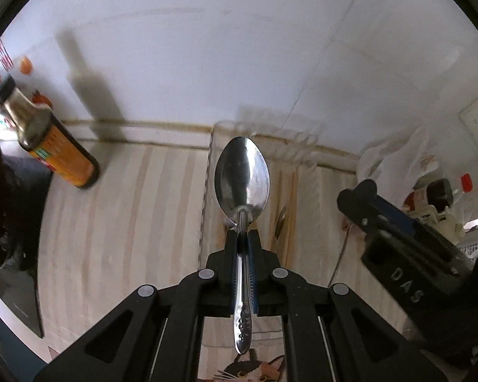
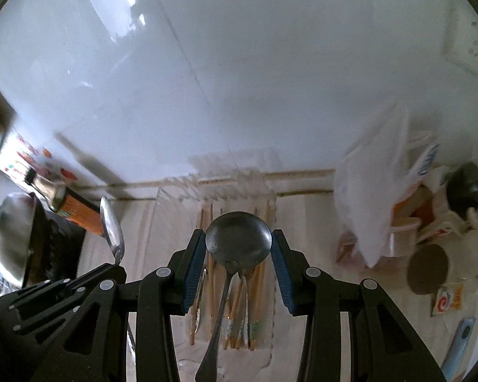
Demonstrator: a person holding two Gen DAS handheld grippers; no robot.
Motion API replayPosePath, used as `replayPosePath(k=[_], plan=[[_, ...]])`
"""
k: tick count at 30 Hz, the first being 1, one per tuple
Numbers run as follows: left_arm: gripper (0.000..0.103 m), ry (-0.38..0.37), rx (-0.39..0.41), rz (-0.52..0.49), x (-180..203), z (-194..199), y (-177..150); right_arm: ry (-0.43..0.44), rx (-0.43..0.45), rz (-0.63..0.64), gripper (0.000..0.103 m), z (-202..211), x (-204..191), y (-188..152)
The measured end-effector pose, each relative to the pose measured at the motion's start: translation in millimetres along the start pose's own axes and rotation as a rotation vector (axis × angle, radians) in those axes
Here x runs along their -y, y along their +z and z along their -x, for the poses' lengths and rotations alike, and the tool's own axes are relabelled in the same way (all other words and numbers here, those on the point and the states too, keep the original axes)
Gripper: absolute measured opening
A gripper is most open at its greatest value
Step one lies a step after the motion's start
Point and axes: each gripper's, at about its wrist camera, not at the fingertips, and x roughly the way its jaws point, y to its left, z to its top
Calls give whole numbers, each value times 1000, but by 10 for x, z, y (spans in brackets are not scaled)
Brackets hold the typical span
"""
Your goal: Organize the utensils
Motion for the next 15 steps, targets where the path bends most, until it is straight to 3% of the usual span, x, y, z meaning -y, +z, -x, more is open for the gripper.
replayPosePath(k=[5,8,11,13,15], plan=[[5,-45,-59,28,-83,-139,60,-18,-67,12,44,-336,-40,-49],[8,-31,-62,24,-100,-136,62,6,-133,-1,45,-488,-3,-88],[28,44,-38,8,-137,-94,29,12,-155,-18,46,-532,49,-141],[60,102,-5,3,-169,-43,-23,6,-150,-22,51,-503,72,-159],[71,146,27,-2,-232,-10,-70,-6,-144,-20,54,-436,99,-199]])
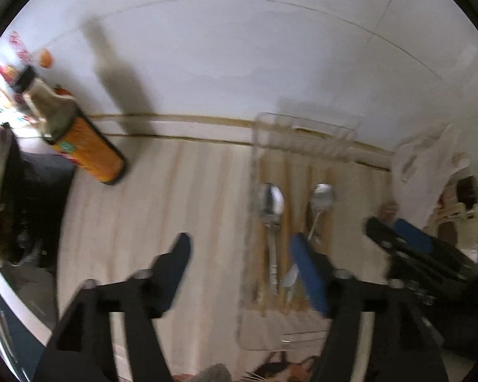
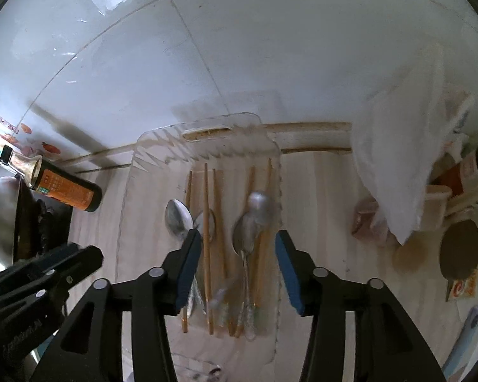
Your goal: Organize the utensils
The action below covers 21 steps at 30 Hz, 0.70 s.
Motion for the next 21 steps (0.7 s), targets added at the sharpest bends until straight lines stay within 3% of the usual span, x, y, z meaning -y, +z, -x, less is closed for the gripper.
replayPosePath(k=[4,7,10,16,21], plan=[[77,74,50,-23,-54,45,-173,-61,29,19,64,169,32,-135],[96,97,71,-38,-56,61,-284,-123,46,28,66,253,60,-304],[102,114,86,-66,-39,83,-412,-175,60,37,76,319,85,-495],[103,115,118,-108,-10,177,-600,-262,88,45,99,463,89,-842],[103,98,143,-124,-32,290,-714,-306,110,21,103,619,88,-1007]])
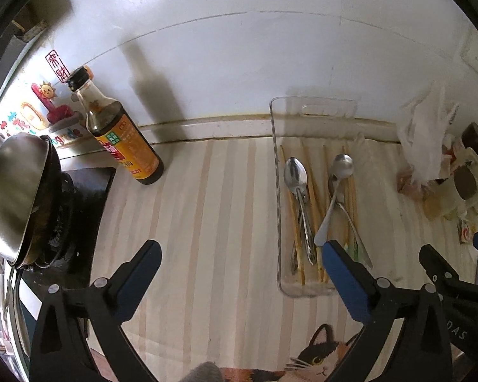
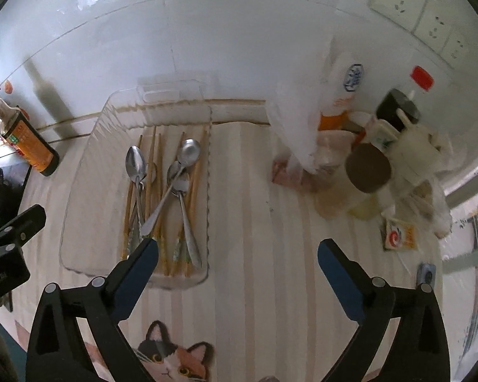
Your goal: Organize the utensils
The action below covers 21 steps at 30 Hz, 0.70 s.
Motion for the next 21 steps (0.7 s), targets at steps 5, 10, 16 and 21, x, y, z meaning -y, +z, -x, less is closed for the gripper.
replayPosePath(k=[5,10,16,21], plan=[[103,-27,33,-21,-25,195,-111,-39,32,-31,103,220,27,-147],[103,-41,83,-10,-60,516,-267,-58,84,-71,103,520,90,-316],[103,-50,162,7,-71,1070,-533,-62,177,-72,103,1061,145,-549],[103,-53,223,35,-125,1525,-764,-46,264,-70,103,1594,186,-796]])
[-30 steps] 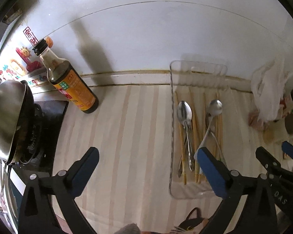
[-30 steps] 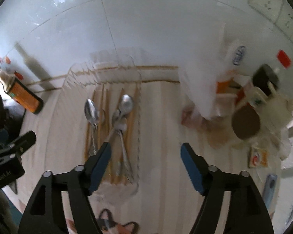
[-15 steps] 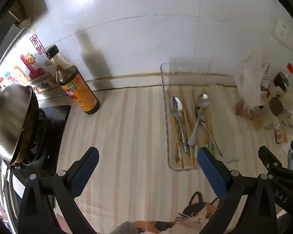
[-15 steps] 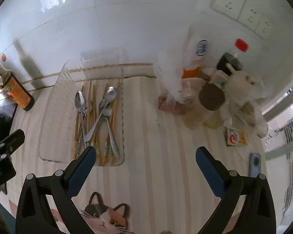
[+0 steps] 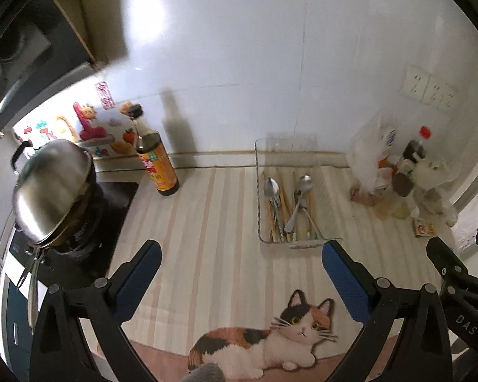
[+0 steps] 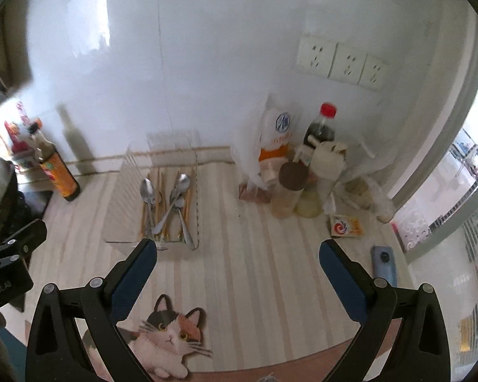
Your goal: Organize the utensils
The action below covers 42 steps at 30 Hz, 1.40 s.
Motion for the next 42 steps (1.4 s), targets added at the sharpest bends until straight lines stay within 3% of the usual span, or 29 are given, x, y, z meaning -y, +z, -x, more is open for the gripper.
replayPosePath(k=[9,15,27,42], plan=[[103,24,118,18,-64,797,-238,24,123,5,103,895,141,-231],[103,24,142,25,-77,1031,-379,32,171,11,103,1287,187,-352],[103,33,155,32,-91,1187,-511,27,192,21,103,1505,150,-467],[103,35,116,26,-103,1127,-550,39,161,18,103,1451,84,-487]])
